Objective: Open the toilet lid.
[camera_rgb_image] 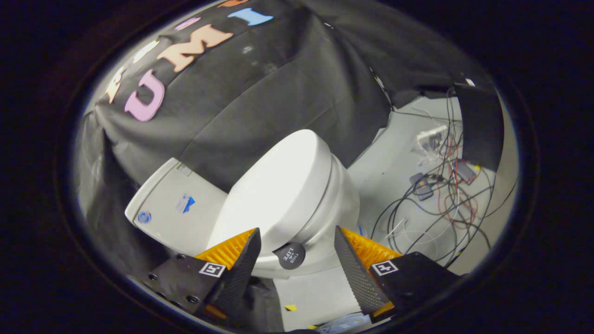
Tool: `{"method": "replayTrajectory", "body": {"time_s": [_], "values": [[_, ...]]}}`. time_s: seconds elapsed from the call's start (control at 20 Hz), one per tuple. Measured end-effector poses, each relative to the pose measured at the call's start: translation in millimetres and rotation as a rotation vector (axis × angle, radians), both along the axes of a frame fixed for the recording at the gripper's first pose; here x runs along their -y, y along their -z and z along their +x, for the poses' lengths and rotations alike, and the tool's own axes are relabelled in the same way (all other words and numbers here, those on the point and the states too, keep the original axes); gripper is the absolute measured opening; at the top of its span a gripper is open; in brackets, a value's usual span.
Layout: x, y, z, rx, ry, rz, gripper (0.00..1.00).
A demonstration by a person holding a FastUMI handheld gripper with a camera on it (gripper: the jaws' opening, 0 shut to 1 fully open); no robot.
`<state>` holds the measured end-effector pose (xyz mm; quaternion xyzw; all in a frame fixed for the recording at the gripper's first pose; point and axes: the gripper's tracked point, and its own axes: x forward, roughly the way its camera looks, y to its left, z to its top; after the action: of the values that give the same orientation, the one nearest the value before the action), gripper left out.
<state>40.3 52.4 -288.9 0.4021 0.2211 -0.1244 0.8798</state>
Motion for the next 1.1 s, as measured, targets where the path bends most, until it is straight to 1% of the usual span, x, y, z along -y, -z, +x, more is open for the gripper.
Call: {"method": "replayTrajectory", "body": {"time_s": [0.15, 0.25, 0.4, 0.45, 0.55, 0.6, 0.7, 0.75, 0.8, 0.85, 0.95, 1.0, 1.05, 1.1], "values": [[-5.7, 18.8, 2.8, -0.029, 0.008, 0.061, 0.98], [-4.7, 23.9, 5.9, -0.025, 0.019, 0.094, 0.98], [-14.6, 26.0, 8.6, 0.001, 0.025, 0.219, 0.98], [-15.4, 26.5, 10.2, 0.02, 0.047, 0.269, 0.97], [-21.6, 32.4, 10.8, 0.024, 0.066, 0.368, 0.82], [-21.5, 37.2, 8.6, 0.013, 0.083, 0.394, 0.75], [-32.8, 32.9, 14.6, 0.044, 0.069, 0.474, 0.6], [-40.1, 25.0, 17.1, 0.071, 0.057, 0.509, 0.6], [-41.3, 18.6, 21.6, 0.093, 0.048, 0.527, 0.48], [-35.1, 32.2, 19.5, 0.044, 0.083, 0.5, 0.37], [-40.7, 35.9, 25.3, 0.071, 0.1, 0.525, 0.13], [-39.1, 32.3, 22.3, 0.08, 0.1, 0.518, 0.09], [-40.7, 28.7, 24.9, 0.087, 0.095, 0.502, 0.09], [-80.3, 26.6, 10.7, 0.088, 0.112, 0.499, 0.06]]}}
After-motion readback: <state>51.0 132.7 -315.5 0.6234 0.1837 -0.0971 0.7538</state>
